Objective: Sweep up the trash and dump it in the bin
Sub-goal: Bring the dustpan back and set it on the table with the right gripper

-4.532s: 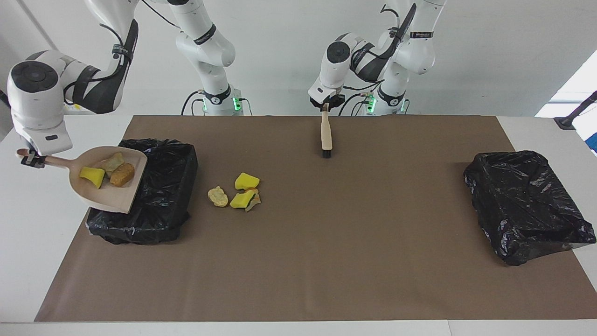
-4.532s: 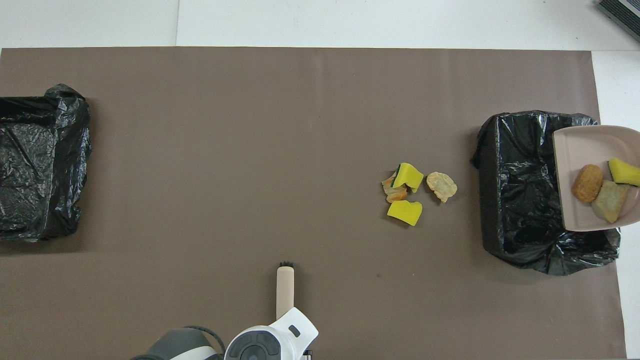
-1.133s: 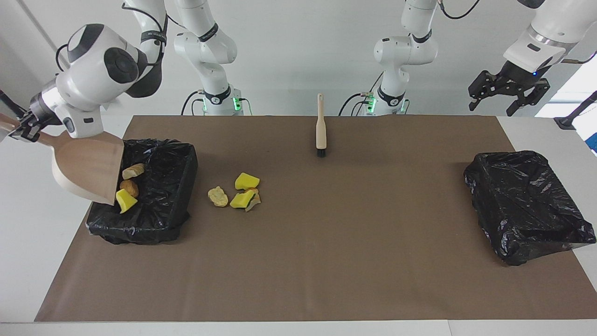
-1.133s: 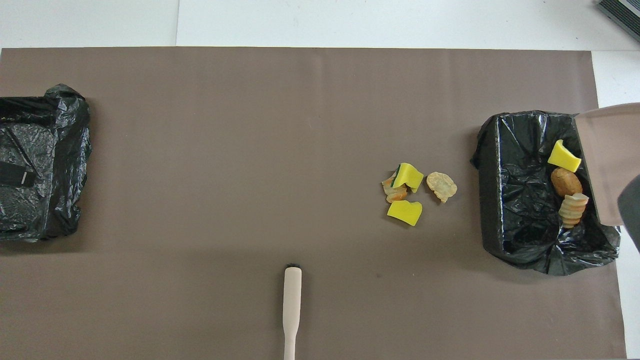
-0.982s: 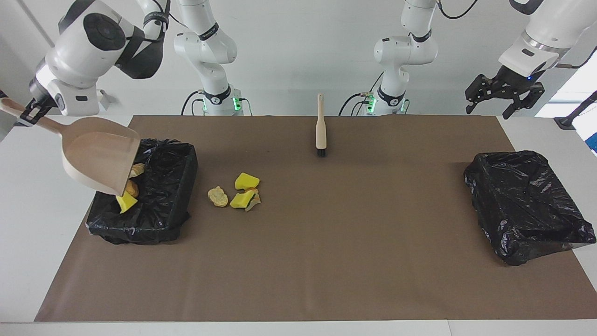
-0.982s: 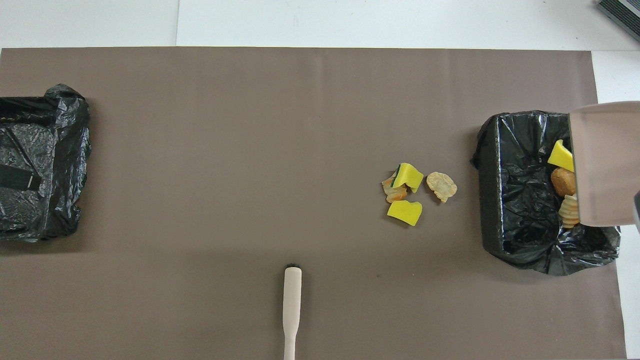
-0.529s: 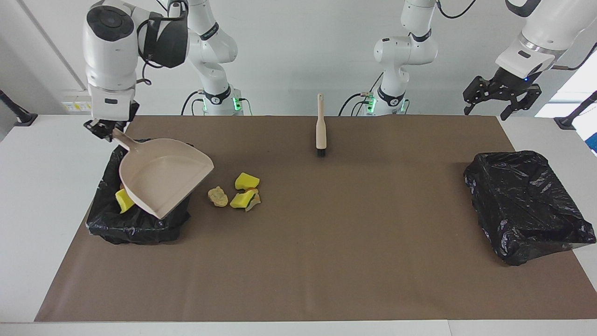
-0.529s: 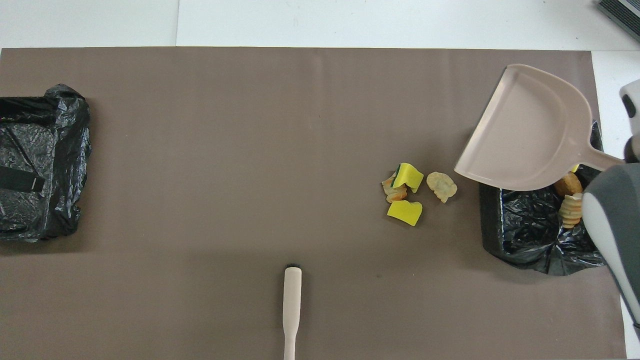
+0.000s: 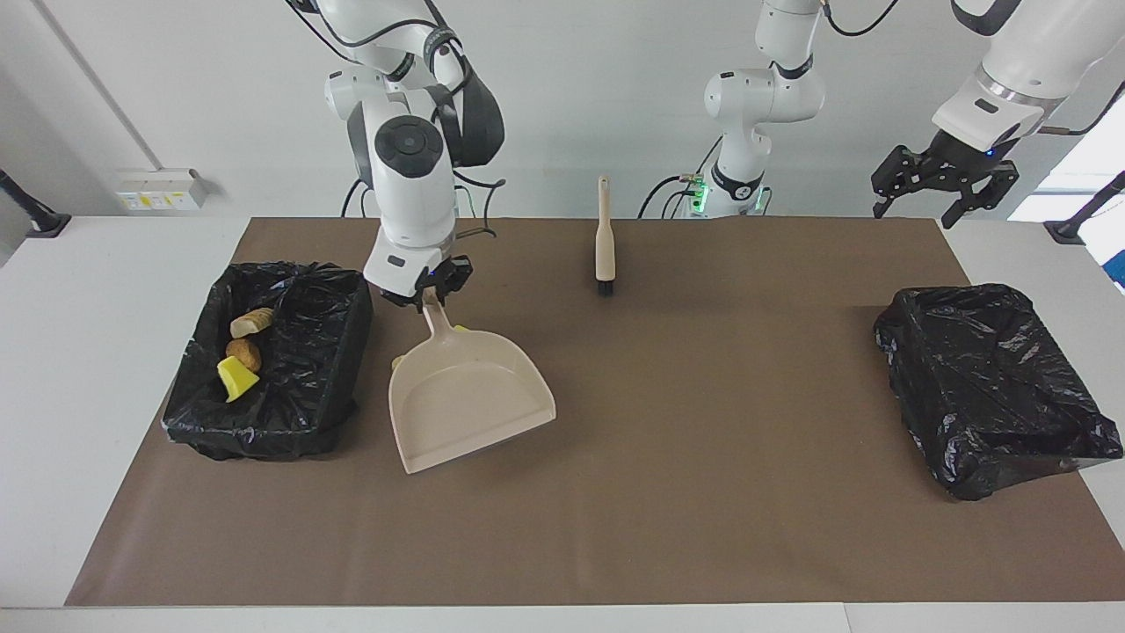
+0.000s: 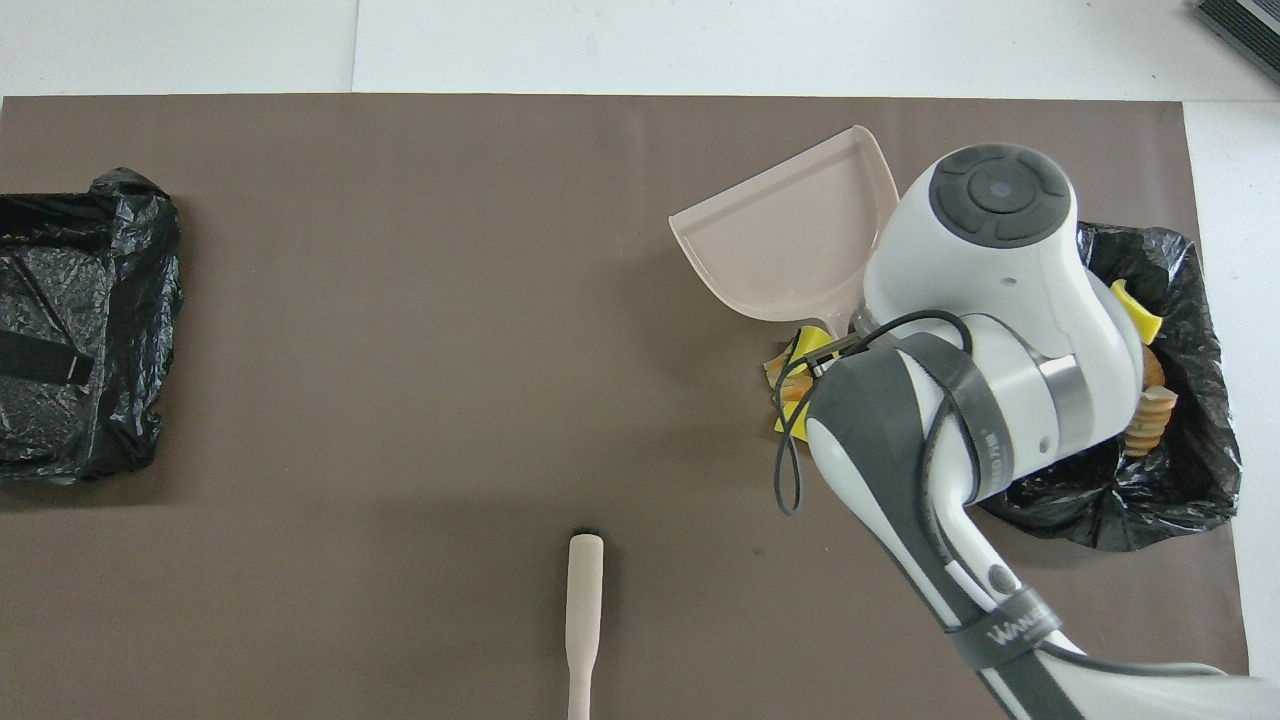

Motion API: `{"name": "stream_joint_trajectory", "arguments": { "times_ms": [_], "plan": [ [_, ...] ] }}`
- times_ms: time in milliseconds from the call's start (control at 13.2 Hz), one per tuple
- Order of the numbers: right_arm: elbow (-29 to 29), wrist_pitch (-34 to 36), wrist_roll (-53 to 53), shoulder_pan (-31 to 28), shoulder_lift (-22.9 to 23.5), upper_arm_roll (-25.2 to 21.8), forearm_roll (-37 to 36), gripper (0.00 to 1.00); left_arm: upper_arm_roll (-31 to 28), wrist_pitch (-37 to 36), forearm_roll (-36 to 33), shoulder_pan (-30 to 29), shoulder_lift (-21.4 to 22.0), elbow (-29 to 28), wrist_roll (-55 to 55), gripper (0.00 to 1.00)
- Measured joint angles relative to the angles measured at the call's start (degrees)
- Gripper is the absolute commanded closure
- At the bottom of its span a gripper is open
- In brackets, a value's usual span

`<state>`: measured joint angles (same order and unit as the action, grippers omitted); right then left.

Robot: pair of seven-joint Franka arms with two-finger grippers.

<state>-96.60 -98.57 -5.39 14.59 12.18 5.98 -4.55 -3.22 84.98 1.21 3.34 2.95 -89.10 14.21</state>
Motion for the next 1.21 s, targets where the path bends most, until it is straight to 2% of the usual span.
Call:
{"name": "stream_joint_trajectory", "arguments": {
  "times_ms": [227, 529, 831, 1209],
  "plan": [
    [4.3, -0.7, -18.8, 6.9, 5.3, 0.0, 1.9, 1.00, 0.1, -0.3, -1.1, 0.0, 0.0, 0.0, 0.0, 0.00],
    [13.6, -2.6, -30.1, 13.1, 13.5, 0.0, 7.1, 1.00, 0.3, -0.3, -1.4, 0.0, 0.0, 0.1, 0.0, 0.00],
    [17.2, -9.6, -36.3, 16.1, 19.5, 0.0, 13.8, 1.00, 0.3, -0.3, -1.4, 0.0, -0.1, 0.2, -0.4, 0.00],
    [17.1, -10.5, -37.3, 19.0, 20.7, 0.0, 14.2, 1.00, 0.2, 0.3, -1.4, -0.1, -0.4, 0.2, -0.8, 0.00]
  ]
}}
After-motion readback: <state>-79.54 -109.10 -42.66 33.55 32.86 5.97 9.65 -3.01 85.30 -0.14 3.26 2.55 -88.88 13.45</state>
